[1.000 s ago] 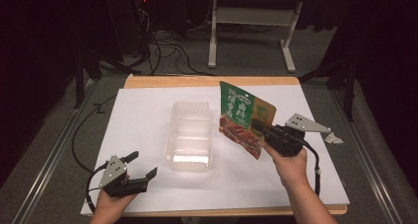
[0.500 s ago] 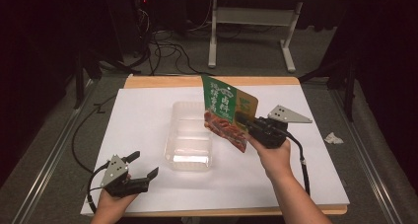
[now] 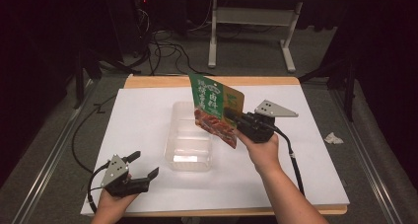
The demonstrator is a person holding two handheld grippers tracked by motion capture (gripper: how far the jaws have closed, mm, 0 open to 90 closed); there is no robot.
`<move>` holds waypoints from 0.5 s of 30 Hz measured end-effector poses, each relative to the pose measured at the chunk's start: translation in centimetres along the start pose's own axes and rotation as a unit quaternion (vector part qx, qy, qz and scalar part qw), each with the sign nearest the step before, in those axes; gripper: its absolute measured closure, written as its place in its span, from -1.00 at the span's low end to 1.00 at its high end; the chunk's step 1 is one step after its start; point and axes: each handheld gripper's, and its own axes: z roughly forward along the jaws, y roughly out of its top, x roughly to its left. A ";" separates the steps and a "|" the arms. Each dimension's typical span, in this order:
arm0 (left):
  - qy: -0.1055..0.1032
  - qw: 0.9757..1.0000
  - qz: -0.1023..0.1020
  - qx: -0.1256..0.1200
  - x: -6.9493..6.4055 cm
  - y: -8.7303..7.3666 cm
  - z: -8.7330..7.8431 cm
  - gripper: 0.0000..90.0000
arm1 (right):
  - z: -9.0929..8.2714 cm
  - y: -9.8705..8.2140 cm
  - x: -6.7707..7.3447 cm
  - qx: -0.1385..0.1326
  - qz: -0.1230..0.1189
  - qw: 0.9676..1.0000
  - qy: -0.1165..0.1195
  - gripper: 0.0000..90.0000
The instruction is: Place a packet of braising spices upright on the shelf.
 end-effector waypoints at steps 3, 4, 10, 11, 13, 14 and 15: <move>-0.001 1.000 0.000 0.001 0.0 0.0 0.0 -0.66 | 0.6 0.1 0.0 0.001 -0.003 1.000 0.004 1.00; -0.001 1.000 -0.001 0.000 0.0 0.0 0.0 -0.66 | 0.8 0.2 0.1 0.002 -0.004 1.000 0.005 1.00; -0.002 1.000 0.000 -0.001 0.1 0.0 0.1 -0.66 | 2.2 0.3 0.1 0.004 -0.013 1.000 0.018 1.00; -0.002 1.000 0.000 -0.001 0.1 0.0 0.1 -0.66 | 2.5 0.3 0.0 0.002 -0.013 1.000 0.021 1.00; -0.003 1.000 0.000 -0.001 0.1 0.0 0.1 -0.66 | 2.9 0.3 0.0 0.002 -0.013 1.000 0.024 1.00; -0.002 1.000 0.000 -0.001 0.1 0.0 0.1 -0.66 | 3.2 0.3 0.0 0.002 -0.011 1.000 0.026 1.00; -0.002 1.000 0.000 -0.001 0.1 0.0 0.1 -0.66 | 3.4 0.3 0.0 0.001 -0.012 1.000 0.027 1.00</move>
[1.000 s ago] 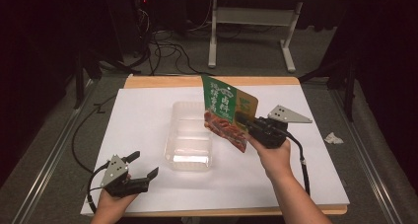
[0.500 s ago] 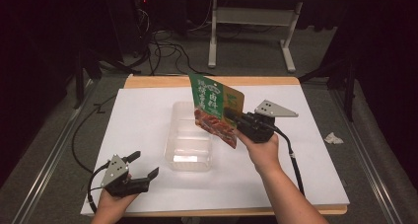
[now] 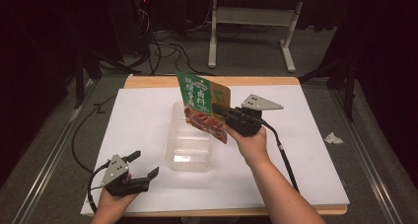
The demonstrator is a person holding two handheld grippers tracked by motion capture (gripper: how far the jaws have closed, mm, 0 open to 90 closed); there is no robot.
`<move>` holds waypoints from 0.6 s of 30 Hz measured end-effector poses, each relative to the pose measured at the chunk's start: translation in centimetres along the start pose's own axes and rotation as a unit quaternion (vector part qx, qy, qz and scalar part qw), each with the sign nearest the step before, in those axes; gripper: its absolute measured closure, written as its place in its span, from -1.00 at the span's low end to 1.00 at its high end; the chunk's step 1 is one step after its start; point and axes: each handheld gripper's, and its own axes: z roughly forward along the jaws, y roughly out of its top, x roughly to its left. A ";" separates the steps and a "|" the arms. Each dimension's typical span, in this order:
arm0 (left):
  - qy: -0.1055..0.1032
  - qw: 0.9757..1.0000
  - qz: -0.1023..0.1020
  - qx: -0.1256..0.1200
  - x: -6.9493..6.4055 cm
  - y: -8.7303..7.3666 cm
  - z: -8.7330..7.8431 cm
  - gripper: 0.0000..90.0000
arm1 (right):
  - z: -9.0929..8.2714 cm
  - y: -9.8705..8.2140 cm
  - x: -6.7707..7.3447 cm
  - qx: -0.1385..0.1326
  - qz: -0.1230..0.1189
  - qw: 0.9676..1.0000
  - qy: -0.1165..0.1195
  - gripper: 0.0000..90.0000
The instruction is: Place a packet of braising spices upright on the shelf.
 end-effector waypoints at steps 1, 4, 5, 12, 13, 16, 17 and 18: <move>0.000 1.000 0.000 0.000 0.0 0.0 0.0 -0.66 | 0.1 0.0 0.0 0.001 0.002 1.000 0.000 1.00; -0.001 1.000 0.000 0.000 0.0 0.0 0.0 -0.66 | 0.7 0.0 0.0 0.000 0.003 1.000 0.003 1.00; 0.000 1.000 0.000 -0.001 -0.1 0.0 0.0 -0.66 | 0.9 0.0 0.0 -0.001 0.003 1.000 0.007 1.00; -0.001 1.000 0.001 0.000 -0.1 0.0 0.0 -0.66 | 1.9 -0.1 0.0 -0.005 0.008 1.000 0.015 1.00; -0.001 1.000 0.001 0.000 -0.1 0.0 0.0 -0.66 | 2.0 -0.1 0.0 -0.006 0.009 1.000 0.016 1.00; -0.001 1.000 0.001 0.000 -0.1 0.1 0.0 -0.66 | 2.5 -0.2 0.0 -0.006 0.009 1.000 0.018 1.00; -0.002 1.000 0.001 0.000 -0.1 0.1 -0.1 -0.66 | 2.7 -0.2 0.0 -0.003 0.008 1.000 0.018 1.00; -0.001 1.000 0.002 -0.001 -0.1 0.1 0.0 -0.66 | 2.8 -0.2 0.0 -0.002 0.006 1.000 0.019 1.00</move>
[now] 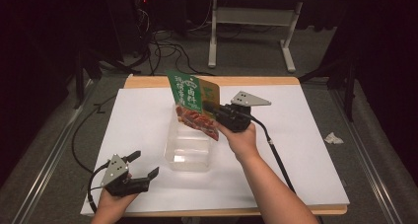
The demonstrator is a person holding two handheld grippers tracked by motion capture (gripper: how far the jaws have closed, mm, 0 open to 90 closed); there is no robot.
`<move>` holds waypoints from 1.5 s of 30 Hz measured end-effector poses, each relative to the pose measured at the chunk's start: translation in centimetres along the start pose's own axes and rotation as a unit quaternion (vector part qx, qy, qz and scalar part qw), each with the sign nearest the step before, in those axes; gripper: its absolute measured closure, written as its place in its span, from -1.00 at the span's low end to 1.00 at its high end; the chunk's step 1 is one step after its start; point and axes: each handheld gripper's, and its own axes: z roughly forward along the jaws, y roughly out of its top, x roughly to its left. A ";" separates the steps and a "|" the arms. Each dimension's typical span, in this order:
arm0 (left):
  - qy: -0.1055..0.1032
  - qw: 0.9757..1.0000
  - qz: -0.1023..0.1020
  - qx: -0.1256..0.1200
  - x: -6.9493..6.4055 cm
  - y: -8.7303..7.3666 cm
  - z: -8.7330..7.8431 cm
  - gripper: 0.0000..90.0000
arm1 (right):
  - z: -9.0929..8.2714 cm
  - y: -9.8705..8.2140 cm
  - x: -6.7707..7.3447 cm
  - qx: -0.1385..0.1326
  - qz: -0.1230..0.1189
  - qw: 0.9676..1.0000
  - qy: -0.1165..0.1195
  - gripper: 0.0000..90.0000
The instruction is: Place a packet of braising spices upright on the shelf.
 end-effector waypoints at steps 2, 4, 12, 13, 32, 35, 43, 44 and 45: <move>-0.001 1.000 0.001 0.001 0.0 0.0 0.0 -0.66 | 0.2 0.0 -0.1 0.002 -0.002 1.000 0.000 1.00; -0.001 1.000 0.001 0.001 0.0 0.0 0.0 -0.66 | 0.5 0.0 -0.2 0.004 -0.003 1.000 0.001 1.00; -0.001 1.000 0.001 0.000 -0.1 0.0 0.1 -0.66 | 1.1 -0.1 -0.5 0.004 0.003 1.000 0.007 1.00; -0.001 1.000 0.001 0.001 -0.1 0.0 0.1 -0.66 | 1.2 -0.2 -0.5 0.005 0.005 1.000 0.011 1.00; -0.002 1.000 0.000 0.001 0.0 -0.1 0.1 -0.66 | 2.5 -1.3 -0.8 0.006 0.018 1.000 0.002 1.00; -0.002 1.000 -0.001 0.003 0.0 -0.1 0.1 -0.66 | 2.5 -1.8 -1.0 0.005 0.025 1.000 0.000 1.00; -0.002 1.000 -0.003 0.002 0.1 -0.1 0.2 -0.66 | 2.6 -2.8 -1.0 0.001 0.037 0.999 -0.009 1.00; -0.001 1.000 -0.003 0.002 0.0 -0.1 0.2 -0.66 | 2.7 -3.0 -1.0 0.001 0.034 0.999 -0.009 1.00; -0.001 1.000 -0.003 0.002 0.0 -0.1 0.2 -0.66 | 2.7 -3.1 -1.0 0.006 0.033 0.999 -0.012 1.00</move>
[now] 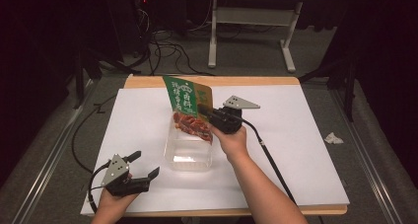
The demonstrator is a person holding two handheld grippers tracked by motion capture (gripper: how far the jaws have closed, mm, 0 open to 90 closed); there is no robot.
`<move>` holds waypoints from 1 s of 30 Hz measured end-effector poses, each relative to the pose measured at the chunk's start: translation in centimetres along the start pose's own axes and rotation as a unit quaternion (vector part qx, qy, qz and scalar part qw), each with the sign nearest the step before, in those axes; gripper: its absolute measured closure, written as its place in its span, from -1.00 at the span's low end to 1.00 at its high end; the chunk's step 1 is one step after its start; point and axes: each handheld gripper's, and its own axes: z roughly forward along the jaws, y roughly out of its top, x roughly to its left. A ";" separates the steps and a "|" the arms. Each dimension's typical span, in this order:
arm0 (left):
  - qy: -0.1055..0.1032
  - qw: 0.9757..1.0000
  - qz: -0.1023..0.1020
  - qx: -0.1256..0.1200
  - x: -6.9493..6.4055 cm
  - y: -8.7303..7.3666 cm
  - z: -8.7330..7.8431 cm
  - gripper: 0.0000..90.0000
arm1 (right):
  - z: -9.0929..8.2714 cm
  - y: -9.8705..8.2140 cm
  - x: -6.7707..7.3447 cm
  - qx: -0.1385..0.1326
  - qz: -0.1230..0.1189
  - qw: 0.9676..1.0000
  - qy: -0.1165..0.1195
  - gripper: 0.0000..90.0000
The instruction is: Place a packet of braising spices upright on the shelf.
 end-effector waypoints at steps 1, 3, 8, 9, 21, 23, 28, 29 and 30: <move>0.000 1.000 0.000 0.000 0.0 0.0 0.0 -0.66 | 0.0 -0.1 0.0 0.001 0.000 1.000 -0.001 1.00; 0.000 1.000 0.001 0.001 0.0 0.0 0.0 -0.66 | 0.0 -0.3 0.0 0.005 -0.006 1.000 -0.005 1.00; 0.000 1.000 0.001 0.000 0.0 0.0 0.0 -0.66 | 0.0 -0.6 -0.1 0.006 -0.014 1.000 -0.009 1.00; 0.000 1.000 0.001 0.000 0.0 0.0 0.0 -0.66 | 0.0 -0.6 -0.1 0.006 -0.017 1.000 -0.010 1.00; 0.000 1.000 0.001 -0.001 0.0 0.0 0.1 -0.66 | -0.1 -1.4 -0.5 0.004 -0.020 1.000 -0.015 1.00; 0.000 1.000 0.001 0.000 0.0 0.0 0.1 -0.66 | -0.1 -1.5 -0.5 0.003 -0.020 1.000 -0.015 1.00; -0.001 1.000 0.003 0.002 0.0 0.0 0.1 -0.66 | -0.3 -2.0 -0.7 0.004 -0.018 1.000 -0.012 1.00; -0.001 1.000 0.003 0.001 0.0 0.0 0.1 -0.66 | -0.3 -2.1 -0.7 0.004 -0.018 1.000 -0.013 1.00; -0.001 1.000 0.003 0.001 0.0 0.0 0.1 -0.66 | -0.4 -2.1 -0.7 0.003 -0.017 1.000 -0.012 1.00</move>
